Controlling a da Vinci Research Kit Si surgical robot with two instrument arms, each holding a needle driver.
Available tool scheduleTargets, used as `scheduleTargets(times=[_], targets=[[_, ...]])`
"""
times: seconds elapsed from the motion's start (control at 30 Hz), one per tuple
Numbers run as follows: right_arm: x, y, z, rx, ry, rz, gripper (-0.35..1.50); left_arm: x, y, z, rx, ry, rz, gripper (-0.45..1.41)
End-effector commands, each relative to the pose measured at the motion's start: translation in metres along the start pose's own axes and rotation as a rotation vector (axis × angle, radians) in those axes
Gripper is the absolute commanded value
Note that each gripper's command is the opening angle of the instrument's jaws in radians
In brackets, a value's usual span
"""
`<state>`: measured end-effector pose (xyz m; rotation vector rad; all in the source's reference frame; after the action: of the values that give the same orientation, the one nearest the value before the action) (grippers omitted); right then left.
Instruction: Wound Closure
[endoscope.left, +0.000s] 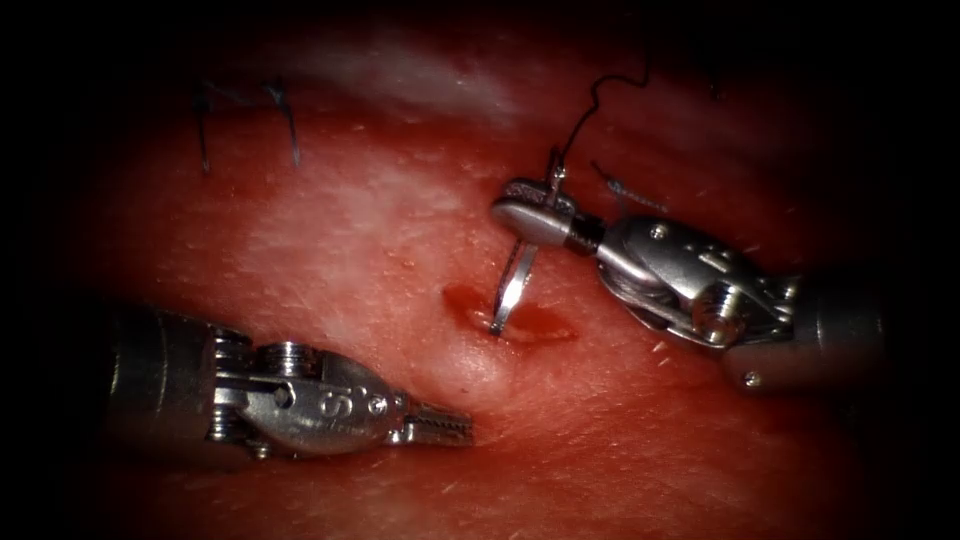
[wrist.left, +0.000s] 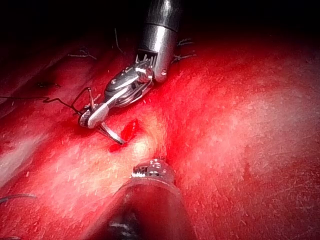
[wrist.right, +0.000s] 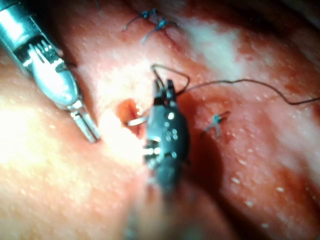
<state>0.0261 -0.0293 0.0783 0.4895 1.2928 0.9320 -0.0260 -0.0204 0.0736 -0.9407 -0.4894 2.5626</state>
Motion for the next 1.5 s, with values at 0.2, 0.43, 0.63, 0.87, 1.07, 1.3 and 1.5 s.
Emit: scheduleTargets(times=[0.2, 0.43, 0.63, 0.87, 1.07, 1.3, 1.5], targets=[[-0.0007, -0.0013, 0.0015, 0.04, -0.03, 0.18, -0.35, -0.0001, 0.0001, 0.0007, -0.001, 0.001, 0.001, -0.16], [-0.0008, -0.0018, 0.0017, 0.071, -0.018, 0.309, -0.35, -0.0001, 0.0, 0.0007, -0.002, 0.001, 0.001, -0.16], [-0.0012, -0.0027, 0.0017, 0.092, -0.027, 0.408, -0.35, -0.0001, -0.0001, 0.0007, -0.002, 0.001, 0.001, -0.18], [-0.0017, -0.0034, 0.0018, 0.132, -0.033, 0.512, -0.35, -0.0002, -0.0002, 0.0005, -0.004, 0.001, 0.002, -0.18], [-0.0021, -0.0043, 0.002, 0.192, -0.059, 0.607, -0.35, -0.0003, -0.0003, 0.0001, -0.008, 0.001, 0.003, -0.2], [-0.0025, -0.0055, 0.0025, 0.282, -0.093, 0.762, -0.35, -0.0003, -0.0003, 0.0001, -0.008, 0.001, 0.003, -0.22], [-0.0028, -0.0061, 0.0025, 0.311, -0.148, 0.891, -0.35, -0.0003, -0.0003, 0.0001, -0.008, 0.001, 0.003, -0.22]])
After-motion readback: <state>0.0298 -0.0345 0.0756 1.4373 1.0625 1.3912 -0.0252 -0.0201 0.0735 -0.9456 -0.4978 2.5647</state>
